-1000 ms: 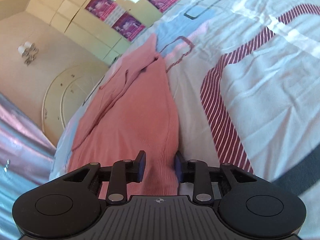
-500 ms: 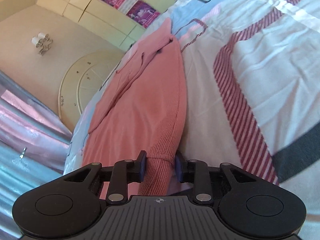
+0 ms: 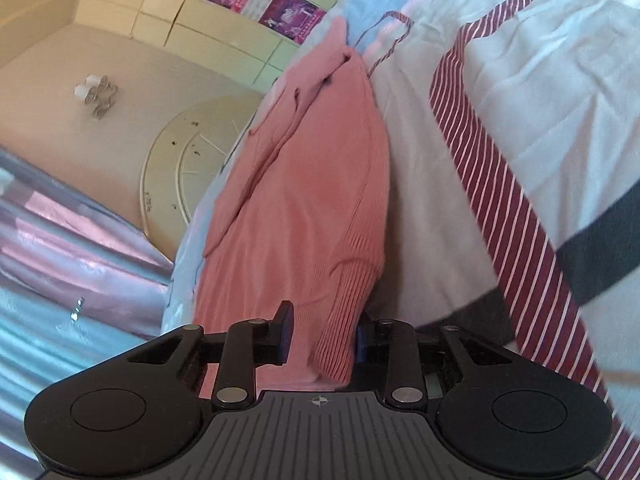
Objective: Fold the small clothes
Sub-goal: 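Carry the held hem over the sweater body toward the collar with both tools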
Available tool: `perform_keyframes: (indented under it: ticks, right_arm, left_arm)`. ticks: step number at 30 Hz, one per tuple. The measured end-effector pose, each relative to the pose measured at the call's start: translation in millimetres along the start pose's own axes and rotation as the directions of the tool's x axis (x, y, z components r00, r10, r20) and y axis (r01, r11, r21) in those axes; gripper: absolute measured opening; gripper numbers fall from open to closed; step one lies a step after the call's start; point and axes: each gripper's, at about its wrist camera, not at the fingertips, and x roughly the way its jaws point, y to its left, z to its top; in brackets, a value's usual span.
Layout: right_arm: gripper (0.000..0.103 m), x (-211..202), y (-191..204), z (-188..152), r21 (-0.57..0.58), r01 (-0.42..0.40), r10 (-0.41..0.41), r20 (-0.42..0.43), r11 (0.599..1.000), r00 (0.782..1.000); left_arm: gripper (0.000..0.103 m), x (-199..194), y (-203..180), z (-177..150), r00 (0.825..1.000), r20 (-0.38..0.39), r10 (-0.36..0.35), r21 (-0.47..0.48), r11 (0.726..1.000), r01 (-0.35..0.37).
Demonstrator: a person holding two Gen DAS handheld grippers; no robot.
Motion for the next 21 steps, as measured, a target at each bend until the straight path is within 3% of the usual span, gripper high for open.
perform_keyframes:
  ticks: [3,4,5,10,14,16,20,21]
  right_arm:
    - [0.029,-0.7,1.7,4.8,-0.001,0.025,-0.025,0.036,1.0,0.999]
    - [0.023,-0.9,3.2,6.6,-0.004,0.038,-0.037,0.044,0.999,0.998]
    - [0.009,-1.0,5.0,9.9,-0.011,0.047,-0.047,0.045,0.999,0.998]
    - [0.009,-3.7,12.5,12.2,-0.058,0.051,-0.049,0.039,0.997,0.998]
    - [0.01,-0.4,8.7,8.5,-0.042,0.056,-0.054,0.027,0.998,0.998]
    - [0.01,1.8,4.4,6.8,-0.03,0.086,-0.086,0.015,0.996,0.996]
    - [0.007,4.1,1.2,5.0,-0.052,0.11,-0.11,0.011,0.993,0.994]
    - [0.006,2.7,5.7,4.6,-0.078,0.116,-0.114,0.021,0.99,0.993]
  left_arm:
    - [0.036,-0.8,1.5,6.7,0.997,0.073,-0.012,-0.047,0.999,0.015]
    - [0.037,-2.0,2.3,10.5,0.995,0.104,-0.009,-0.063,0.998,0.016]
    - [0.037,-3.3,1.3,14.7,0.991,0.135,0.009,-0.07,0.998,0.0]
    - [0.04,-3.7,-0.4,25.3,0.975,0.21,-0.074,-0.104,0.99,0.098]
    - [0.038,11.5,-2.7,21.1,0.991,0.118,0.065,-0.053,0.997,-0.059]
    - [0.033,14.8,-4.6,16.0,0.986,0.095,0.134,-0.001,0.991,-0.134]
    - [0.004,10.0,-4.6,15.9,0.974,0.117,0.194,0.026,0.98,-0.199]
    - [0.004,3.4,-9.9,15.2,0.975,0.152,0.163,0.047,0.984,-0.171]
